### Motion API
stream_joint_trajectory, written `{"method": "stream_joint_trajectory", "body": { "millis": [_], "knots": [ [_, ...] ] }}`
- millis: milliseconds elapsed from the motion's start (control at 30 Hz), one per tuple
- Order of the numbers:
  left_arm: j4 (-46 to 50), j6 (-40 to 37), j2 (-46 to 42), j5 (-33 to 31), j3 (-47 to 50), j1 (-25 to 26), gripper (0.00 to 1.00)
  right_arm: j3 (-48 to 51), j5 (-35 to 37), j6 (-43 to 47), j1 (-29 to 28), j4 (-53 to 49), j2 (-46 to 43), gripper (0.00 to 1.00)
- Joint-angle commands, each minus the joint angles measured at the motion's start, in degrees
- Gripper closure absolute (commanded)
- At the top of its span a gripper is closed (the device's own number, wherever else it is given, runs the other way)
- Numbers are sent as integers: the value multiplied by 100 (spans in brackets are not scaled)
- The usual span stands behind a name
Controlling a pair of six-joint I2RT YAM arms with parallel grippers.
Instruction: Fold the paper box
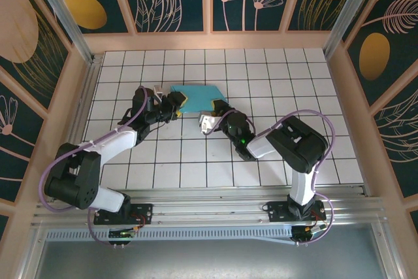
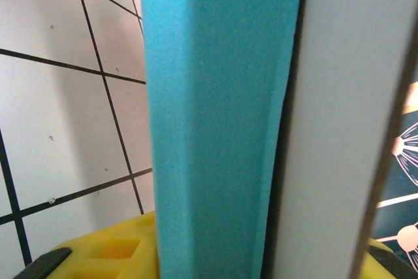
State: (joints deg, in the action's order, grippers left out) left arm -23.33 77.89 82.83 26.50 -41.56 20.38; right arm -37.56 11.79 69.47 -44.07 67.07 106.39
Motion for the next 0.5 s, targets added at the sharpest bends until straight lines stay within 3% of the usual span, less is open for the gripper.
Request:
{"method": "stream_joint_trajectory", "body": {
  "millis": [0, 167, 300, 367, 467],
  "knots": [
    [427, 545, -191, 35, -10, 1, 45, 69, 121, -264, -48, -91, -429, 62],
    [767, 38, -676, -292, -205, 1, 18, 287, 163, -393, -40, -658, -916, 62],
    [1989, -1286, -1365, -1226, -904, 1, 5, 362, 135, -584, -31, -1935, -1657, 66],
    [2614, -2097, -1708, -1926, -1247, 2, 1, 231, -34, -749, -31, -3072, -2166, 67],
    [3180, -3281, -2267, -3063, -1381, 1, 1, -665, -766, -999, -22, -6160, -2768, 71]
  ]
}}
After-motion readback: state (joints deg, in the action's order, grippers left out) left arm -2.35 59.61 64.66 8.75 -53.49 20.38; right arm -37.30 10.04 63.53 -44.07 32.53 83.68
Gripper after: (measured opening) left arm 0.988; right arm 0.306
